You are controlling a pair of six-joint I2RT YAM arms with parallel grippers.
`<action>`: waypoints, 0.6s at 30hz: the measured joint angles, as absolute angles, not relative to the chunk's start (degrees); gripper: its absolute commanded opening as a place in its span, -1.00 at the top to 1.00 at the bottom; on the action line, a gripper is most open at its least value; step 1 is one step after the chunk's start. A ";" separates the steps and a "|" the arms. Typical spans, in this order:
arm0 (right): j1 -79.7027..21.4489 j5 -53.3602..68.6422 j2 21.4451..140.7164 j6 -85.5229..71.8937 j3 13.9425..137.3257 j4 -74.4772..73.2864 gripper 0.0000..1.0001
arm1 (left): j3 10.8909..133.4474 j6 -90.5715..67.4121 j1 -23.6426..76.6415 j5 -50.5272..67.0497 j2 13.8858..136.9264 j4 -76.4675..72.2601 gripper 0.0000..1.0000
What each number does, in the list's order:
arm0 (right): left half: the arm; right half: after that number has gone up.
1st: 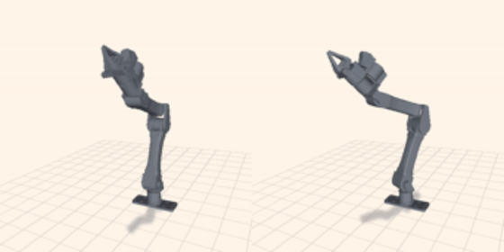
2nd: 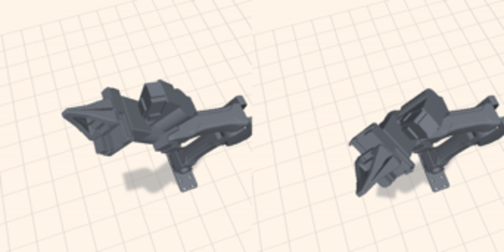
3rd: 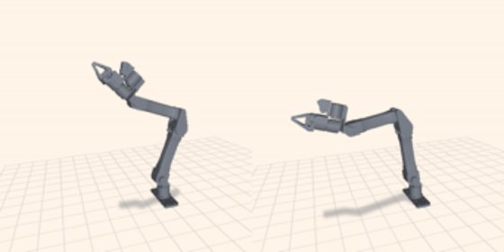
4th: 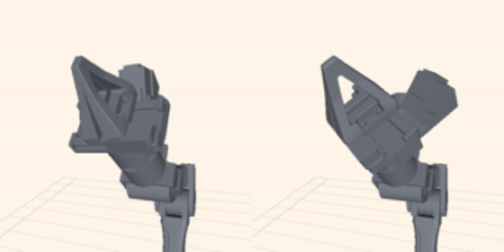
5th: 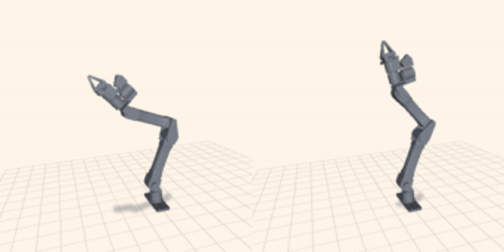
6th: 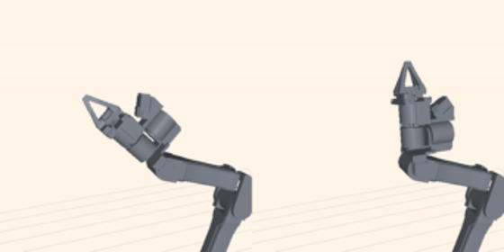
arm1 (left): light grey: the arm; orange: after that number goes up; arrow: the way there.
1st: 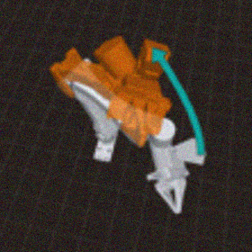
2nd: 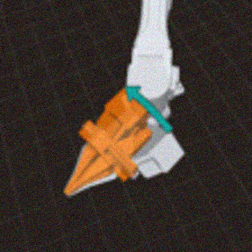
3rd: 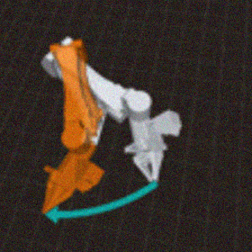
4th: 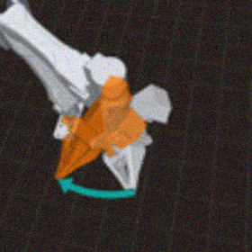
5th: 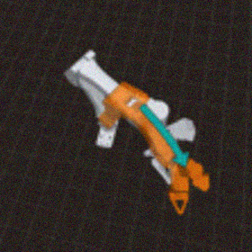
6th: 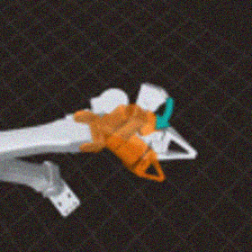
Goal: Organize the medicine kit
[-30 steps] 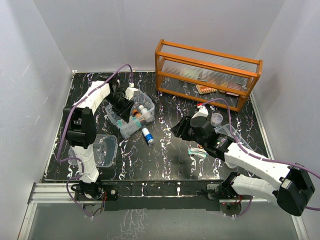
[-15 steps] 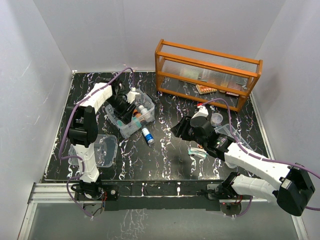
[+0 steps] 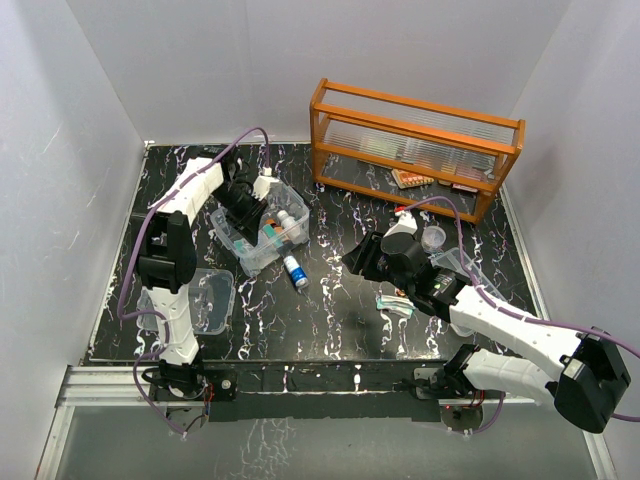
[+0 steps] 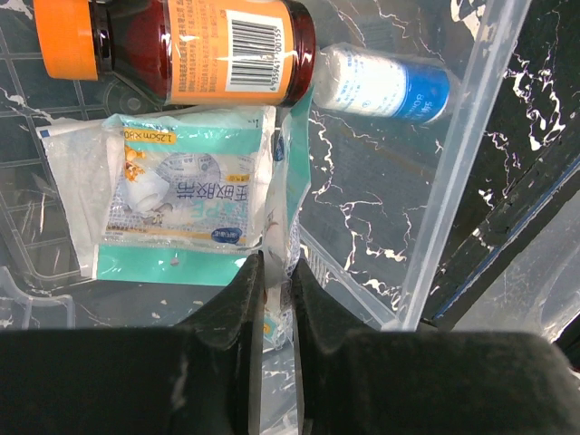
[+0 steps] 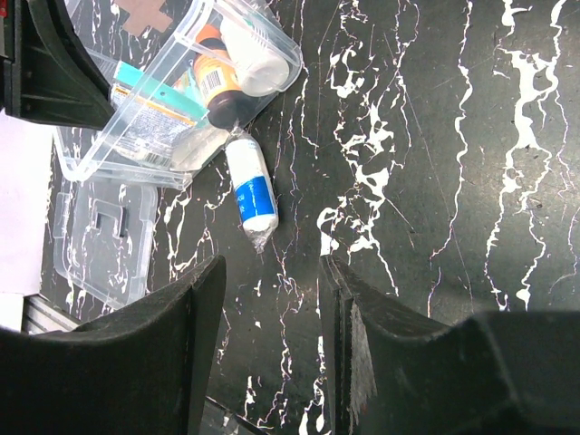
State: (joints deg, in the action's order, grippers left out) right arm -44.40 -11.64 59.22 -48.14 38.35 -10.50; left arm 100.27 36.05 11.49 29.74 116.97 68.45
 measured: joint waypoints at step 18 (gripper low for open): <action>-44.40 -11.40 59.35 -48.12 38.35 -10.55 0.14 | 104.95 38.46 11.49 28.45 121.64 71.90 0.92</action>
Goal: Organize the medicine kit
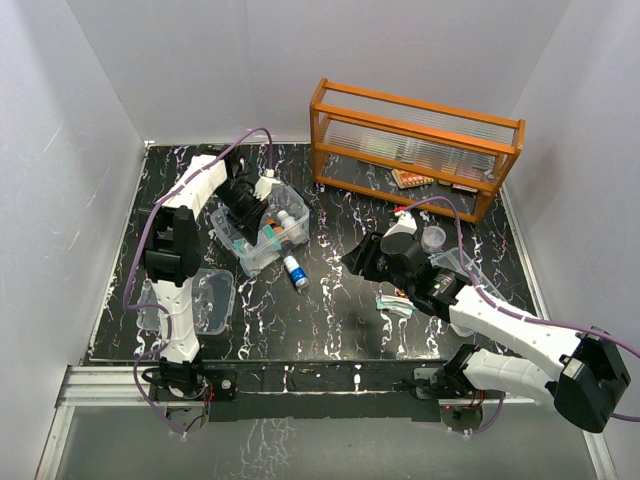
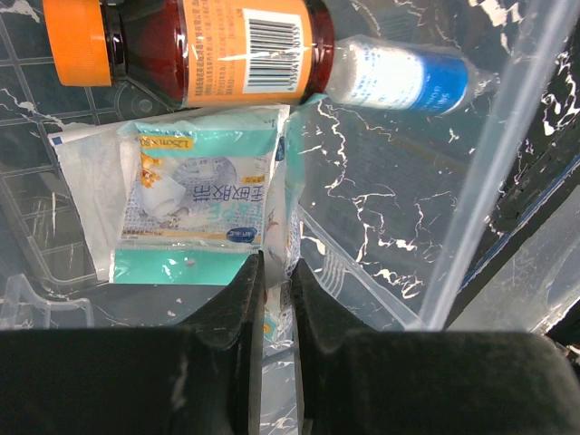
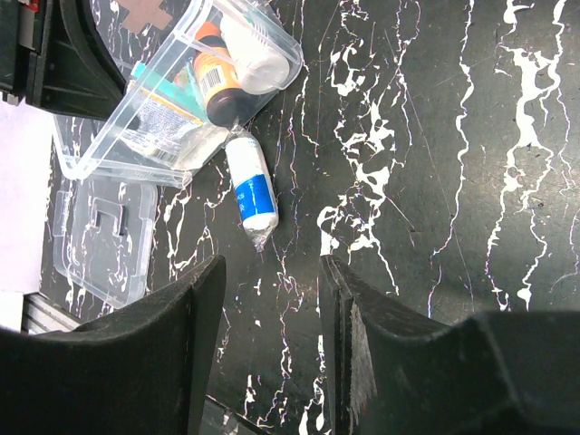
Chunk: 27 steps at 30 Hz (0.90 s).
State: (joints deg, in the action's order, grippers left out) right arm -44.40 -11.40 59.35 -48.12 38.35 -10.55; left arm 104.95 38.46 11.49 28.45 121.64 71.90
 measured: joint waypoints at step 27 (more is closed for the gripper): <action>-44.40 -10.52 59.37 -48.18 38.35 -10.55 0.14 | 97.14 33.10 14.44 13.96 118.91 56.40 0.02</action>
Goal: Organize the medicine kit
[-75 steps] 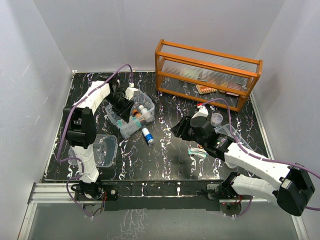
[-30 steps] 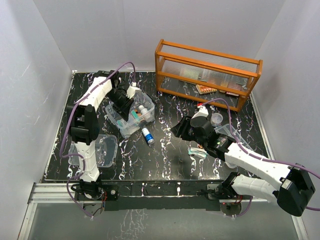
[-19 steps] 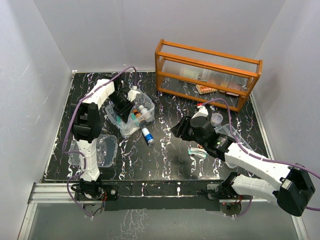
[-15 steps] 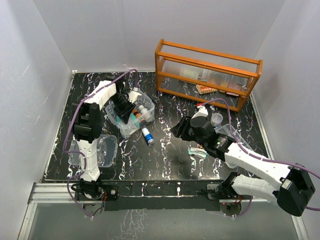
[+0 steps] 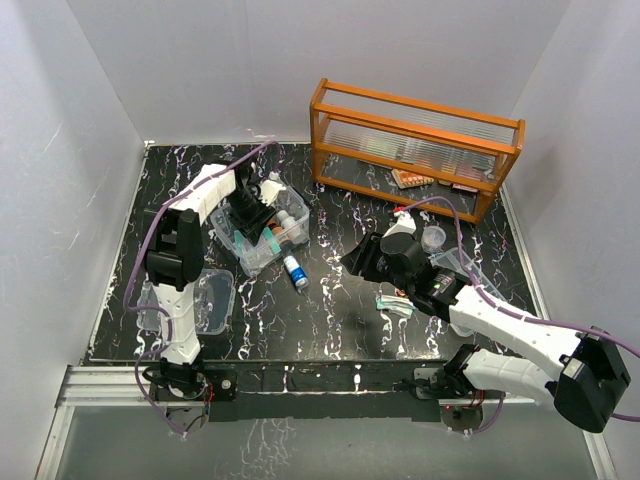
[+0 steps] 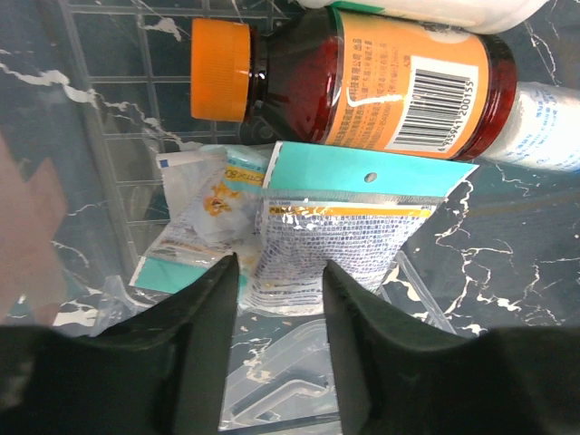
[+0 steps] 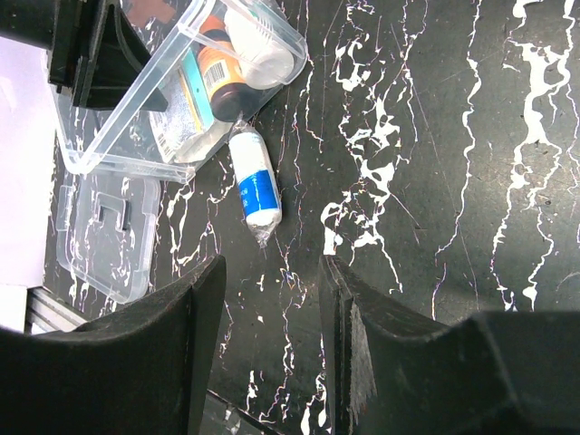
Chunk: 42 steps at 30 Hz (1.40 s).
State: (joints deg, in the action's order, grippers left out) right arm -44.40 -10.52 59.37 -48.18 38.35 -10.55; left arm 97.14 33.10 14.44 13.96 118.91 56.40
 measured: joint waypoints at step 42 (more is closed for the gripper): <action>-44.40 -9.65 62.28 -50.17 38.35 -10.55 0.14 | 89.32 14.55 6.02 16.14 106.37 40.77 -0.09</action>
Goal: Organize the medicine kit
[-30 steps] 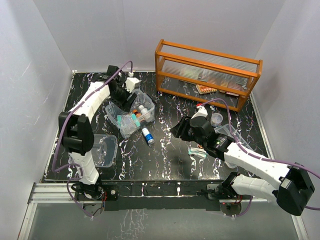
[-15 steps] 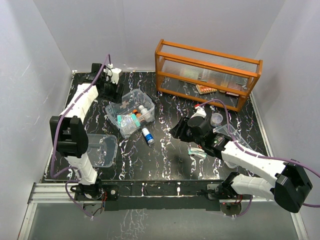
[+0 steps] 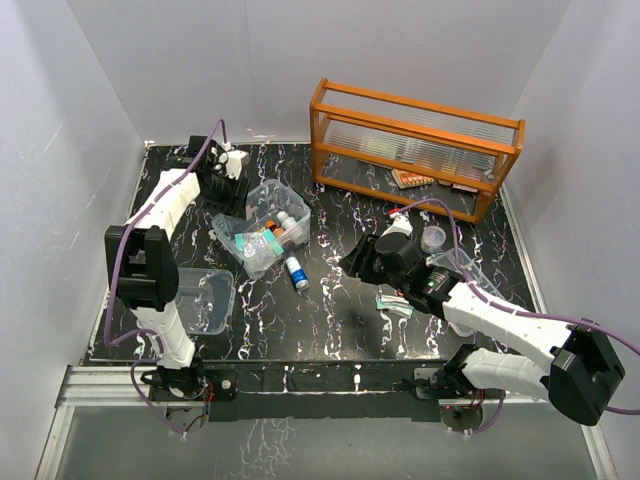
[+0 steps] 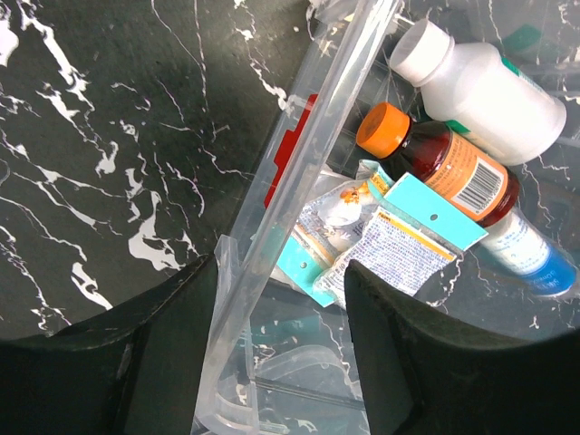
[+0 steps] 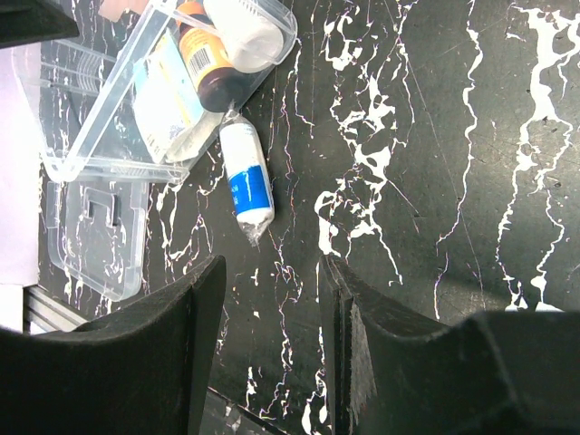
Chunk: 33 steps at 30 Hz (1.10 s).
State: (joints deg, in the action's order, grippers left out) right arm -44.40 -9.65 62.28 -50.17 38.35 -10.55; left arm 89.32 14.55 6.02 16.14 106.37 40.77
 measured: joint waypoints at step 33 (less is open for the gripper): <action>-44.40 -9.67 62.39 -51.42 38.28 -10.50 0.14 | 78.17 3.99 16.67 13.91 85.10 32.97 -0.14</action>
